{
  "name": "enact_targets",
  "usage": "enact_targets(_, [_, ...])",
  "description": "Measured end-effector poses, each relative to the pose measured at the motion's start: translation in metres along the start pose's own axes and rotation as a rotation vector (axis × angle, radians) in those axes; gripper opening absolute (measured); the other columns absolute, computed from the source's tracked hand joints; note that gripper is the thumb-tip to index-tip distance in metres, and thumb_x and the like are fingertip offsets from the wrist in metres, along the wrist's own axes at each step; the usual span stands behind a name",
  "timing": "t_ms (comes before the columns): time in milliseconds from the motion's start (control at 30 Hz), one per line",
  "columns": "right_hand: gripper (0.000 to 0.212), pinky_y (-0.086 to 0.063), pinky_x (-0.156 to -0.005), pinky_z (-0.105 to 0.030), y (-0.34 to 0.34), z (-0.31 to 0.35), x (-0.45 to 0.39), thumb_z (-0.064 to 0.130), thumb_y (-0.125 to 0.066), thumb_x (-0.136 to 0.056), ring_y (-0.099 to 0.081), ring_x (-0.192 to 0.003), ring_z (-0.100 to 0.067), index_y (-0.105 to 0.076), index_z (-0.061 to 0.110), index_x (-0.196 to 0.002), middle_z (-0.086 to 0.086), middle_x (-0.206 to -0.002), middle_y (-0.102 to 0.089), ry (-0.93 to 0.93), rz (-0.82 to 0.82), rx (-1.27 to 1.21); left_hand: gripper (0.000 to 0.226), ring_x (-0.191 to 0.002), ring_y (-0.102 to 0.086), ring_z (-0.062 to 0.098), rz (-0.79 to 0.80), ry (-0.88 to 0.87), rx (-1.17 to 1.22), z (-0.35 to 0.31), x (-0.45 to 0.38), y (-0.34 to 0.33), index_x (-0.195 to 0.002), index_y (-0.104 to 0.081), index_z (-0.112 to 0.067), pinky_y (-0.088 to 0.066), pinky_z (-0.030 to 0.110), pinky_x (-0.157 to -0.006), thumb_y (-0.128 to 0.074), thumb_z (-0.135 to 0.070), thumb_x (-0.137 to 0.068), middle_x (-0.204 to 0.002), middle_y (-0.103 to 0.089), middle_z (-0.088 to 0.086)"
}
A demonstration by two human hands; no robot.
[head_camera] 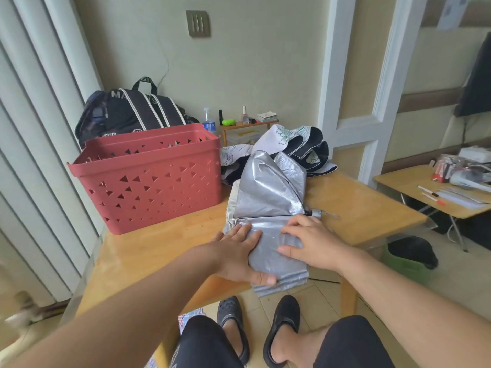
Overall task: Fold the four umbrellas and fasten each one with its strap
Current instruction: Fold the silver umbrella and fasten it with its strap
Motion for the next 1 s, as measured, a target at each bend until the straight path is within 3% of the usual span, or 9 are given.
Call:
enact_targets(100, [0.067, -0.032, -0.110, -0.044, -0.002, 0.002, 0.000, 0.076, -0.052, -0.091, -0.026, -0.140, -0.012, -0.050, 0.041, -0.147, 0.020, -0.144, -0.035, -0.008, 0.000, 0.000, 0.098, -0.161, -0.004, 0.027, -0.088, 0.025, 0.117, -0.011, -0.001, 0.020, -0.165, -0.016, -0.037, -0.007, 0.060, -0.127, -0.016, -0.093, -0.084, -0.175, -0.008, 0.002])
enact_targets(200, [0.065, -0.032, -0.111, -0.046, -0.004, 0.002, 0.000, 0.077, -0.051, -0.090, -0.027, -0.139, -0.014, -0.051, 0.042, -0.145, 0.019, -0.143, -0.035, -0.011, 0.001, 0.005, 0.055, -0.135, -0.053, 0.033, -0.404, -0.035, 0.097, -0.033, -0.009, 0.030, -0.142, -0.052, -0.030, -0.045, 0.047, -0.107, -0.028, -0.062, -0.105, -0.147, -0.057, 0.006])
enact_targets(267, [0.064, -0.031, -0.111, -0.045, -0.003, 0.001, 0.001, 0.075, -0.051, -0.092, -0.027, -0.140, -0.014, -0.050, 0.041, -0.146, 0.018, -0.144, -0.035, -0.008, 0.004, 0.001, 0.059, -0.144, -0.043, 0.032, -0.384, -0.095, 0.044, -0.037, -0.015, 0.021, -0.159, -0.034, -0.025, -0.041, 0.043, -0.112, -0.035, -0.054, -0.108, -0.162, -0.042, 0.005])
enact_targets(400, [0.078, -0.029, -0.117, -0.041, -0.002, -0.008, 0.006, 0.078, -0.055, -0.087, -0.024, -0.144, -0.010, -0.045, 0.037, -0.153, 0.022, -0.152, -0.033, 0.029, 0.022, -0.023, 0.090, -0.159, 0.012, 0.015, -0.194, -0.117, -0.041, -0.010, -0.017, -0.005, -0.167, 0.003, -0.031, 0.004, 0.044, -0.129, -0.019, -0.082, -0.095, -0.174, 0.010, -0.008])
enact_targets(567, [0.113, -0.024, -0.123, -0.036, -0.005, -0.021, 0.008, 0.102, -0.042, -0.065, -0.022, -0.146, -0.006, -0.042, 0.035, -0.156, 0.025, -0.156, -0.030, 0.070, 0.034, -0.067, 0.117, -0.155, 0.026, 0.011, -0.125, -0.022, -0.042, 0.017, -0.013, -0.011, -0.163, 0.014, -0.042, 0.011, 0.054, -0.127, -0.015, -0.106, -0.069, -0.170, 0.024, -0.017])
enact_targets(700, [0.119, -0.024, -0.124, -0.035, 0.001, -0.020, 0.007, 0.103, -0.044, -0.059, -0.022, -0.145, -0.007, -0.043, 0.034, -0.156, 0.023, -0.155, -0.031, 0.084, 0.081, -0.093, 0.123, -0.155, 0.027, 0.012, -0.116, -0.028, -0.042, 0.018, -0.011, -0.010, -0.163, 0.014, -0.041, 0.011, 0.055, -0.127, -0.014, -0.108, -0.064, -0.170, 0.024, -0.016])
enact_targets(800, [0.094, -0.027, -0.120, -0.029, 0.013, -0.011, 0.001, 0.083, -0.072, -0.067, -0.032, -0.137, -0.006, -0.056, 0.035, -0.146, 0.020, -0.146, -0.041, 0.089, 0.027, -0.100, 0.122, -0.155, 0.027, 0.012, -0.122, -0.027, -0.032, 0.018, -0.014, -0.009, -0.163, 0.014, -0.041, 0.011, 0.055, -0.127, -0.016, -0.107, -0.065, -0.170, 0.025, -0.015])
enact_targets(900, [0.075, -0.034, -0.114, -0.030, 0.012, -0.005, -0.003, 0.076, -0.077, -0.070, -0.040, -0.126, -0.003, -0.065, 0.037, -0.133, 0.020, -0.131, -0.050, 0.091, -0.120, -0.158, 0.123, -0.157, 0.021, 0.012, -0.145, -0.038, -0.037, 0.018, -0.014, -0.010, -0.164, 0.008, -0.041, 0.006, 0.056, -0.127, -0.016, -0.108, -0.064, -0.172, 0.019, -0.015])
enact_targets(1000, [0.081, -0.038, -0.111, -0.032, -0.003, -0.006, -0.001, 0.090, -0.061, -0.069, -0.037, -0.121, -0.001, -0.065, 0.040, -0.132, 0.025, -0.124, -0.047, 0.085, -0.088, -0.152, 0.104, -0.150, -0.036, 0.020, -0.343, -0.041, -0.092, 0.019, -0.010, 0.009, -0.150, -0.044, -0.045, -0.030, 0.050, -0.120, -0.013, -0.105, -0.071, -0.159, -0.044, -0.006])
Point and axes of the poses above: each hand's wrist, its own x-axis away from the middle knuckle, its own y-axis out of the back of the hand, z = x × y, the point moved 2 cm from there along -x, towards the middle knuckle
